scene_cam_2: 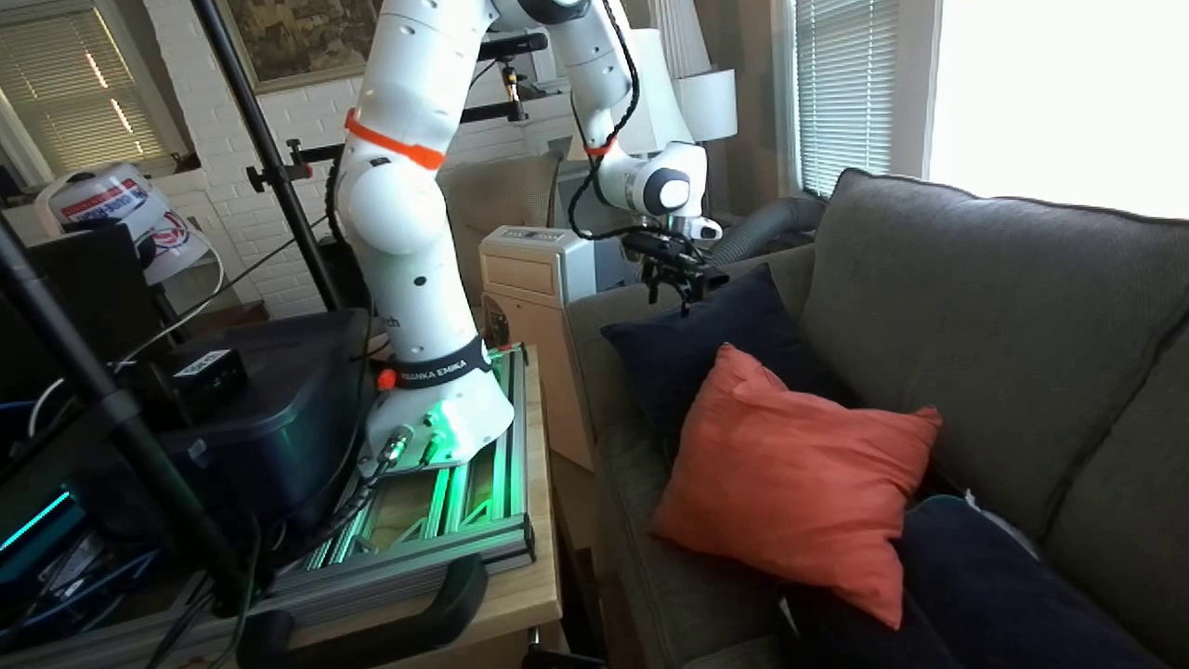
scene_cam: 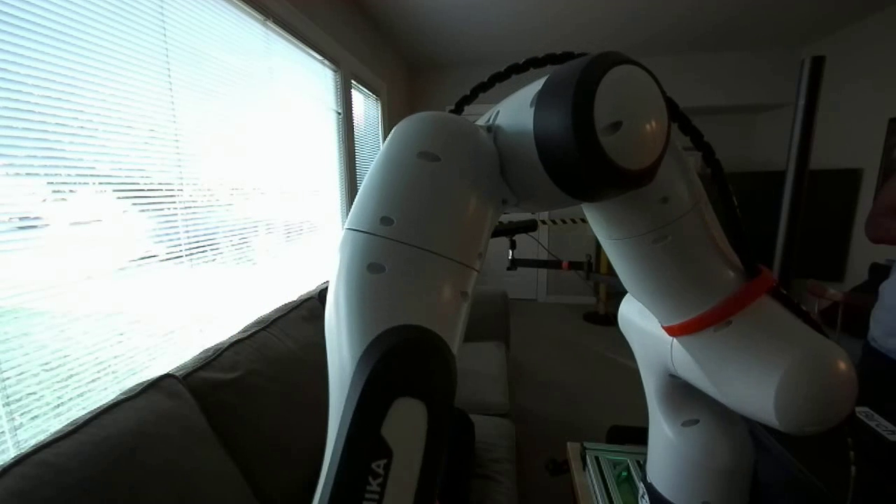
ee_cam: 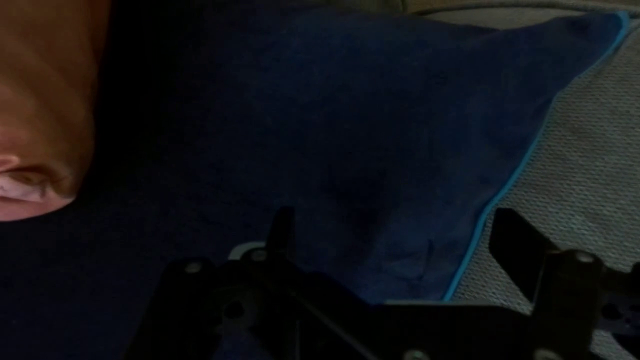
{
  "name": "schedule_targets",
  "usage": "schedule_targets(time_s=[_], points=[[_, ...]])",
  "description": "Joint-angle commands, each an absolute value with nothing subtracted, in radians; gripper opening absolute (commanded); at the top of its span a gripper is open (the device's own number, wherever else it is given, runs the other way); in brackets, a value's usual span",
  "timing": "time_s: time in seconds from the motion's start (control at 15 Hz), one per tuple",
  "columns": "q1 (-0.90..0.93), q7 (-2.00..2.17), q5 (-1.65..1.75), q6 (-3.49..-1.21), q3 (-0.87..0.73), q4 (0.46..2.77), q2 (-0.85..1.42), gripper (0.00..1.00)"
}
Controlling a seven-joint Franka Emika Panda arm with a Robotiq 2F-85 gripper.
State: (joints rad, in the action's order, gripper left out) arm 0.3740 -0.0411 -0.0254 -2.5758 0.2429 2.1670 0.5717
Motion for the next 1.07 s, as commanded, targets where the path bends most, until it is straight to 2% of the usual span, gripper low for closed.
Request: schedule_targets(time_s=[0.0, 0.07, 0.13, 0.2, 0.27, 0.67, 0.87, 1.0], points=[[0.460, 0.111, 0.073, -2.586, 0.174, 2.138, 0.610, 1.00], [0.476, 0.139, 0.091, -2.589, 0.163, 2.134, 0.615, 1.00], [0.487, 0.161, 0.104, -2.594, 0.155, 2.133, 0.621, 0.75], [0.497, 0.179, 0.115, -2.596, 0.150, 2.130, 0.625, 0.73], [0.507, 0.197, 0.126, -2.596, 0.144, 2.127, 0.629, 0.66], [0.528, 0.279, 0.142, -2.572, 0.114, 2.118, 0.639, 0.18], [0.511, 0.355, 0.100, -2.573, 0.102, 2.113, 0.640, 0.00], [0.499, 0.388, 0.094, -2.569, 0.092, 2.114, 0.629, 0.00]])
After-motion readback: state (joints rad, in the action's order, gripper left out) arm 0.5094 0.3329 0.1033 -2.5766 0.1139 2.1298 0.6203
